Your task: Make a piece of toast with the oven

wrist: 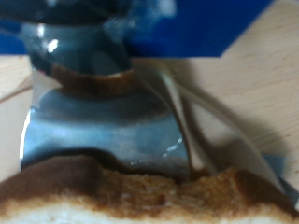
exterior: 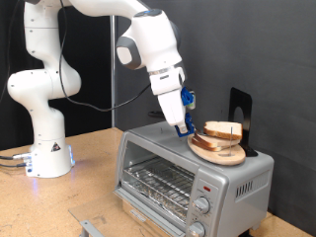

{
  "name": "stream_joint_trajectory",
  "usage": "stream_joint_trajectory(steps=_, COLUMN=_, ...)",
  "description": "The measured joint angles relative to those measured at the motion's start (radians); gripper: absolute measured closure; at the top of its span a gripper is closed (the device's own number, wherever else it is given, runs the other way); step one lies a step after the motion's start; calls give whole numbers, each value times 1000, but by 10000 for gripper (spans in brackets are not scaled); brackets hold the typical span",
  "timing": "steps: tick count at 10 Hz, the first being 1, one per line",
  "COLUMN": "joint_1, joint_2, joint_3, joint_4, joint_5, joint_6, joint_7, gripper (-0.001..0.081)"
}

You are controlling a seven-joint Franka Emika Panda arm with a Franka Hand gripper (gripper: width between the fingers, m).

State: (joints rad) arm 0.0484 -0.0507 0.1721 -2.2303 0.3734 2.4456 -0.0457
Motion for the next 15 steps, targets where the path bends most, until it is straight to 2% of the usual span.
stream_joint_trajectory(steps=5, joint_1=-2, joint_2=-83, joint_3=-13, joint_4=-65, joint_5=101, joint_6=-1, joint_7=-83, gripper=405)
stream_joint_trajectory(steps=8, joint_1=-3, joint_2=-124, joint_3=-32, joint_4=-76, joint_5=142, joint_6=-14, joint_7=-110, gripper=405)
stream_joint_trajectory(steps=11, joint_1=-4, joint_2=-177, joint_3=-62, joint_4=-88, joint_5=177, joint_6=-81, joint_7=-150, gripper=405)
stream_joint_trajectory(steps=13, joint_1=-4, joint_2=-171, joint_3=-60, joint_4=-90, joint_5=175, joint_6=-78, joint_7=-150, gripper=405)
stream_joint_trajectory(steps=15, joint_1=-5, joint_2=-178, joint_3=-69, joint_4=-119, joint_5=185, joint_6=-77, joint_7=-167, gripper=405)
